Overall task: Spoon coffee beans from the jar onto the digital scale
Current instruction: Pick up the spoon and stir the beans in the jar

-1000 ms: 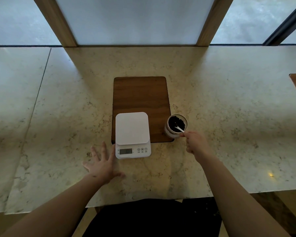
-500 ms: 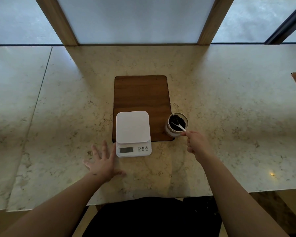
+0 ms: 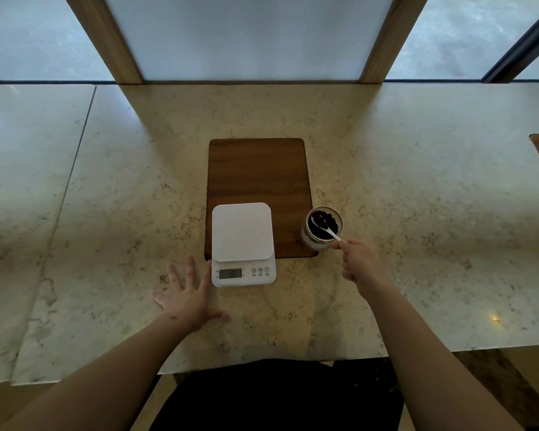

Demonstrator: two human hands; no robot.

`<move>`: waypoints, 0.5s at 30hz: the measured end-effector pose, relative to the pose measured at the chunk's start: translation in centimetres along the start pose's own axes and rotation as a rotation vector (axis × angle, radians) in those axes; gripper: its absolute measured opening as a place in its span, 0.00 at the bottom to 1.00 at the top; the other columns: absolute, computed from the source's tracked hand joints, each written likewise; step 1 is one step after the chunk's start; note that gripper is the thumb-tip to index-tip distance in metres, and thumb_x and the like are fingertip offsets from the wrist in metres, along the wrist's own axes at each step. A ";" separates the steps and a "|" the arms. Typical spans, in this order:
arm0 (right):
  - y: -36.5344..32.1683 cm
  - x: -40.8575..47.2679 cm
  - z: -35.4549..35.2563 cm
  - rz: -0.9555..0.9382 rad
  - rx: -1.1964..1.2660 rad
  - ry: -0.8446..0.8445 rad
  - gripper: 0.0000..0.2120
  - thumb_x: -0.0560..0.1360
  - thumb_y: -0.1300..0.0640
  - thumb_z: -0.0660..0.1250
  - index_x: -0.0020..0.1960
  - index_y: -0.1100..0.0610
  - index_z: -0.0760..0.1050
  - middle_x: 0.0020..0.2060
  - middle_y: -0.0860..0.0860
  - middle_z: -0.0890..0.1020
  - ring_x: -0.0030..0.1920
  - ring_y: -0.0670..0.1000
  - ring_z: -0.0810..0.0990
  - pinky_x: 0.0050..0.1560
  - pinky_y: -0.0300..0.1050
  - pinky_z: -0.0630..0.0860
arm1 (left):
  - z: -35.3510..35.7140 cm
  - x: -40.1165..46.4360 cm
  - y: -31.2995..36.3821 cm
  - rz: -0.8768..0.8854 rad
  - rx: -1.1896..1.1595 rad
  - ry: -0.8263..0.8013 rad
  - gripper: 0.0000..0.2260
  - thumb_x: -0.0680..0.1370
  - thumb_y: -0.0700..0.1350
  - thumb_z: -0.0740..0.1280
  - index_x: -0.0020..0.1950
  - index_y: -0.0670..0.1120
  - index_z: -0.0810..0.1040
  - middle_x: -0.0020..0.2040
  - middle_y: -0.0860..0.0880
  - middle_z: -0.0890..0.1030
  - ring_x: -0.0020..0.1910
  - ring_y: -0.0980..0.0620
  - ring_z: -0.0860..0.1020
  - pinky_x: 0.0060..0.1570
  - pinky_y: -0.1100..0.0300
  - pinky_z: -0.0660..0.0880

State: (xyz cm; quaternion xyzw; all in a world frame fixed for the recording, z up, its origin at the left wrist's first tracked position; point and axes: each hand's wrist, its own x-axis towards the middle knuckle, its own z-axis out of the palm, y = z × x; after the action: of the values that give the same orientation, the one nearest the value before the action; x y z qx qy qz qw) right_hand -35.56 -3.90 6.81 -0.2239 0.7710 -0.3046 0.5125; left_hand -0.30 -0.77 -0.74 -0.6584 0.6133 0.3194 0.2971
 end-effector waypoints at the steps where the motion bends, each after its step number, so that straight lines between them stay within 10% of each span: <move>1: -0.1 -0.2 0.0 -0.046 -0.067 0.021 0.13 0.81 0.58 0.59 0.47 0.58 0.82 0.26 0.49 0.66 0.25 0.48 0.62 0.26 0.44 0.60 | 0.0 -0.1 0.1 0.000 0.002 0.001 0.62 0.56 0.85 0.58 0.65 0.65 0.13 0.72 0.47 0.16 0.71 0.31 0.21 0.67 0.16 0.48; 7: -0.9 -1.2 -0.7 -0.609 -0.792 0.334 0.15 0.82 0.58 0.58 0.38 0.59 0.72 0.25 0.49 0.71 0.24 0.48 0.67 0.25 0.43 0.57 | -0.3 -0.5 0.2 0.000 0.005 -0.002 0.61 0.58 0.84 0.60 0.64 0.65 0.13 0.73 0.47 0.17 0.73 0.31 0.23 0.68 0.17 0.48; 15: -1.9 -0.9 -0.3 -0.456 -0.915 0.174 0.13 0.77 0.62 0.57 0.34 0.60 0.70 0.29 0.54 0.74 0.31 0.56 0.74 0.27 0.45 0.64 | -0.1 -0.3 0.1 0.010 -0.003 0.002 0.62 0.57 0.84 0.60 0.66 0.65 0.14 0.72 0.48 0.16 0.72 0.32 0.21 0.67 0.17 0.47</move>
State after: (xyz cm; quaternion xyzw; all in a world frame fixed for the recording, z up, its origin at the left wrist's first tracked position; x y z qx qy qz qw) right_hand -35.47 -4.60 8.83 -0.5613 0.7966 -0.0578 0.2168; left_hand -0.45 -0.65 -0.45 -0.6561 0.6165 0.3210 0.2941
